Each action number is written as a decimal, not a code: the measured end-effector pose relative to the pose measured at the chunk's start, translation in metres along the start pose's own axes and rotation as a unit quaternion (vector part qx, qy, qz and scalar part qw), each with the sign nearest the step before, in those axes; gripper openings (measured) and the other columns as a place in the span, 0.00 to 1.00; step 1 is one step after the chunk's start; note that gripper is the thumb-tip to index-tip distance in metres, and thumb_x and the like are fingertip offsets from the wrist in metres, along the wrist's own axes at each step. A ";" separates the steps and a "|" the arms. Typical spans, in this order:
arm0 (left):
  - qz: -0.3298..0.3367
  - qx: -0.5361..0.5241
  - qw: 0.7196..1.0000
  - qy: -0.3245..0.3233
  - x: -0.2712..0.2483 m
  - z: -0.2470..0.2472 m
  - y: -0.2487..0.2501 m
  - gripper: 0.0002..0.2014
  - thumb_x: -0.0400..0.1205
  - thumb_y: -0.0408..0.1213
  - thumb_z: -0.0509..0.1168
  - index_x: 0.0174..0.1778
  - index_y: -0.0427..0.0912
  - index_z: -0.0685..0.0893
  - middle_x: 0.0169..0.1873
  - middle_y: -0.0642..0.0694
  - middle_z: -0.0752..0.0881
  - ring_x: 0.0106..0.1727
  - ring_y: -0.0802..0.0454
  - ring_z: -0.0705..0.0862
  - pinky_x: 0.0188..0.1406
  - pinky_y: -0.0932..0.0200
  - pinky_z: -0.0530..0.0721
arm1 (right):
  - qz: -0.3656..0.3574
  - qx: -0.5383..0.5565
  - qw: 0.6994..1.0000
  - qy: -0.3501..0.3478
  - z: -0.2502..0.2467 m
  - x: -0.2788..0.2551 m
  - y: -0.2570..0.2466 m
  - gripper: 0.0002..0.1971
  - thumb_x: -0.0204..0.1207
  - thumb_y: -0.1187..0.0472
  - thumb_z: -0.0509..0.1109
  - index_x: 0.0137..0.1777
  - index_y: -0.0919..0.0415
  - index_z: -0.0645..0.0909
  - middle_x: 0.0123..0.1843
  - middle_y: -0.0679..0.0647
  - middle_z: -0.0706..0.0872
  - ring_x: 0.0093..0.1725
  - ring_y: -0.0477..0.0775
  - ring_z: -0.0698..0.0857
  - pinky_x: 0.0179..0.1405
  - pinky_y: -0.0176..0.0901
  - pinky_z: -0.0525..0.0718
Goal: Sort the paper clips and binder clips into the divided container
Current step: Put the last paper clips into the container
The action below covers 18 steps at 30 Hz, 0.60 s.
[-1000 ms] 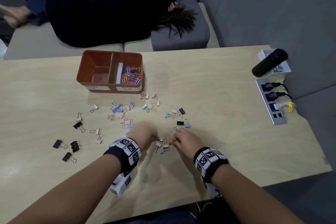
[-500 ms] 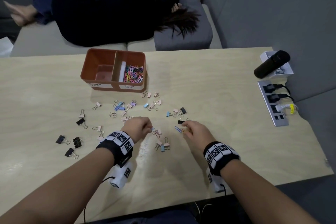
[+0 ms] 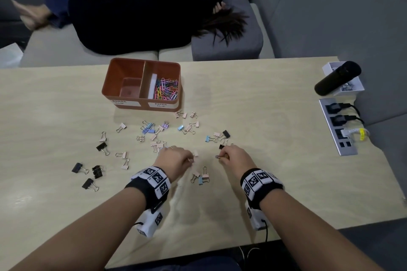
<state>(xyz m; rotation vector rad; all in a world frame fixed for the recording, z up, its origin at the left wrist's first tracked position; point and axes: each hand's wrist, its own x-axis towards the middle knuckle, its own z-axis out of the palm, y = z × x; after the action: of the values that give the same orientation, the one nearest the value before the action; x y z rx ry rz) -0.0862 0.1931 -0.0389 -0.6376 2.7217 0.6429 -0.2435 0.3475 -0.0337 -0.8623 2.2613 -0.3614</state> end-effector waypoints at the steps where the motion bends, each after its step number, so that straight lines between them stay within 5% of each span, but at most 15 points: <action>1: -0.023 -0.007 1.000 0.014 0.002 -0.002 -0.002 0.12 0.82 0.50 0.61 0.59 0.54 0.82 0.52 0.55 0.87 0.60 0.51 0.81 0.63 0.51 0.71 | -0.002 -0.008 1.000 -0.003 -0.001 0.001 -0.001 0.06 0.76 0.60 0.68 0.49 0.60 0.83 0.48 0.53 0.77 0.50 0.57 0.81 0.52 0.47 0.77; 6: -0.039 -0.041 0.998 0.029 0.004 -0.010 -0.008 0.13 0.80 0.49 0.65 0.59 0.53 0.81 0.47 0.55 0.88 0.57 0.50 0.81 0.62 0.51 0.73 | -0.016 -0.048 0.999 -0.019 0.000 0.002 -0.004 0.06 0.78 0.58 0.68 0.48 0.59 0.83 0.50 0.53 0.77 0.53 0.58 0.82 0.54 0.49 0.80; 12: 0.011 0.025 1.000 -0.004 0.003 -0.010 -0.006 0.12 0.82 0.48 0.62 0.61 0.57 0.81 0.55 0.56 0.86 0.63 0.50 0.78 0.62 0.51 0.69 | -0.041 -0.067 0.997 0.011 0.000 -0.003 -0.004 0.06 0.80 0.59 0.66 0.49 0.57 0.83 0.54 0.53 0.80 0.53 0.56 0.81 0.49 0.45 0.77; 18: 0.015 0.071 0.997 -0.023 0.015 -0.015 0.001 0.08 0.82 0.49 0.62 0.53 0.56 0.83 0.53 0.56 0.85 0.62 0.50 0.77 0.59 0.52 0.70 | -0.011 -0.003 1.000 0.017 0.000 -0.005 -0.005 0.08 0.77 0.61 0.66 0.55 0.57 0.80 0.51 0.55 0.84 0.51 0.59 0.83 0.53 0.50 0.82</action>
<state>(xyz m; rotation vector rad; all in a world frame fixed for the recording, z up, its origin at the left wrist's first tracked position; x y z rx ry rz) -0.1023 0.1810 -0.0309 -0.5411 2.7093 0.4609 -0.2379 0.3475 -0.0291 -0.8899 2.2859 -0.3819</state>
